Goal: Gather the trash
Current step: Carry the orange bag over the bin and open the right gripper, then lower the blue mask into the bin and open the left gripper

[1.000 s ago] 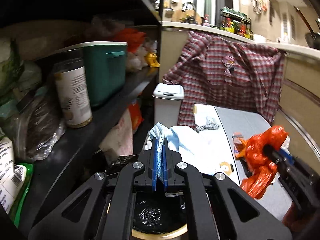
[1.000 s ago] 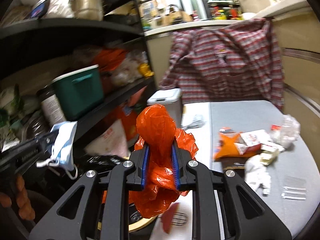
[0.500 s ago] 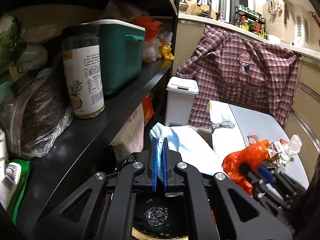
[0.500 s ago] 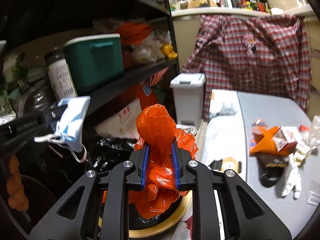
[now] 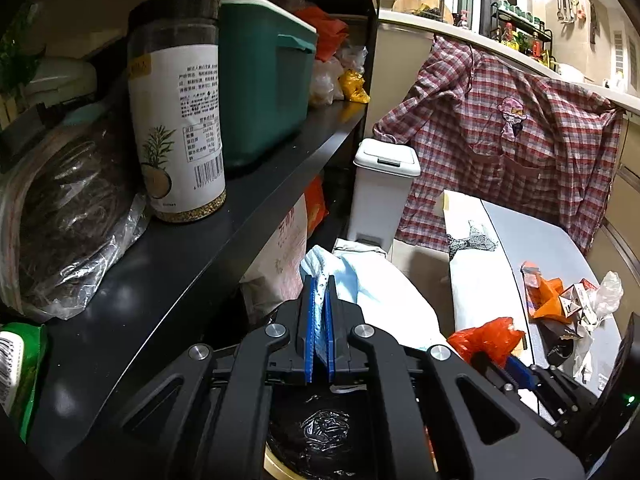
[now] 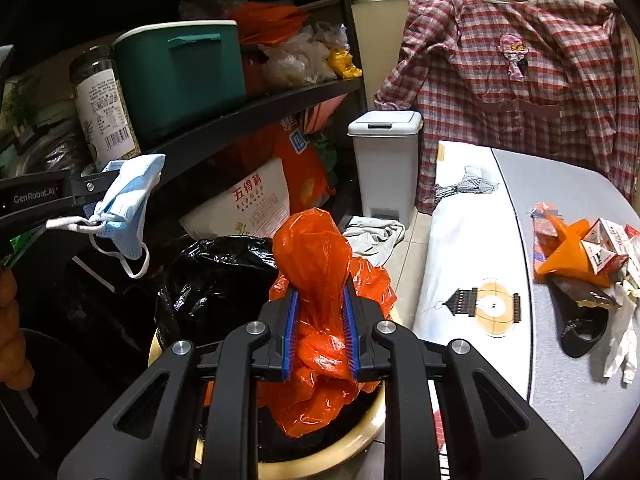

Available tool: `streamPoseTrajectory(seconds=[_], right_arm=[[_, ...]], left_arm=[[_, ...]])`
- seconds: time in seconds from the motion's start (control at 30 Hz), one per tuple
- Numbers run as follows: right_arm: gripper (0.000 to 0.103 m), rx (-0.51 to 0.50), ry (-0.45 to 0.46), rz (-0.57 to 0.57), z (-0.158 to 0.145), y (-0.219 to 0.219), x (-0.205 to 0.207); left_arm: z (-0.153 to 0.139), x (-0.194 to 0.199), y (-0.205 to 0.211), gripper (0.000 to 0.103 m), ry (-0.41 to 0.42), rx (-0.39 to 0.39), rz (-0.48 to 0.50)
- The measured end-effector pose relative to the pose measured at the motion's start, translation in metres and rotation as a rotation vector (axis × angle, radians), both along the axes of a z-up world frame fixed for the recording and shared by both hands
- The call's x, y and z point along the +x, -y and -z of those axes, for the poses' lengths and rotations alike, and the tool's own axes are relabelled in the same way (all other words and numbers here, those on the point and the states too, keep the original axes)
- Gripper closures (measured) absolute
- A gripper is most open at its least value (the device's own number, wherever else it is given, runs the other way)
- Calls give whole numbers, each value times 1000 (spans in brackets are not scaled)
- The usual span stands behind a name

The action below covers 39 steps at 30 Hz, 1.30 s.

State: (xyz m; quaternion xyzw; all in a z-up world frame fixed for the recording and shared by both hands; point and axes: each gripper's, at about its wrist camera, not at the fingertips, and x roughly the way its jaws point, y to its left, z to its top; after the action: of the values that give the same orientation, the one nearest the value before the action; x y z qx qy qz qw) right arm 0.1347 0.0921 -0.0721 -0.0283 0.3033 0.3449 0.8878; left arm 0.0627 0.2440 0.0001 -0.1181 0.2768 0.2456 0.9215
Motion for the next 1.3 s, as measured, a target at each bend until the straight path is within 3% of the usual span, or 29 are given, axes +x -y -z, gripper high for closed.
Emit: streamPoseTrajectory(seconds=[0.13, 0.3, 0.37, 0.47, 0.77, 1.1, 1.17, 1.2, 1.23, 1.3], right_arm=[[82, 14, 17, -12, 3, -6, -2], [71, 32, 62, -2, 12, -8, -7], [56, 37, 56, -11, 15, -9, -9], [43, 28, 66, -34, 12, -11, -14], [42, 72, 101, 72, -13, 29, -4], [42, 80, 98, 161, -21, 68, -1], [42, 79, 103, 168, -22, 71, -2], [42, 80, 105, 173, -23, 74, -2], [42, 82, 105, 178, -24, 76, -2], [42, 83, 104, 191, -25, 81, -2]], left_arm=[[3, 2, -2, 99, -8, 5, -7], [5, 5, -4, 99, -13, 1, -9], [6, 5, -3, 99, -15, 3, -8], [6, 6, -2, 99, -17, 7, -4], [12, 10, 3, 99, -33, -9, 3], [28, 24, 23, 98, -87, -59, 60], [34, 28, 23, 73, -108, -81, 60], [35, 28, 23, 38, -111, -77, 51], [34, 27, 25, 17, -106, -56, 33], [29, 23, 29, 14, -75, -3, 10]])
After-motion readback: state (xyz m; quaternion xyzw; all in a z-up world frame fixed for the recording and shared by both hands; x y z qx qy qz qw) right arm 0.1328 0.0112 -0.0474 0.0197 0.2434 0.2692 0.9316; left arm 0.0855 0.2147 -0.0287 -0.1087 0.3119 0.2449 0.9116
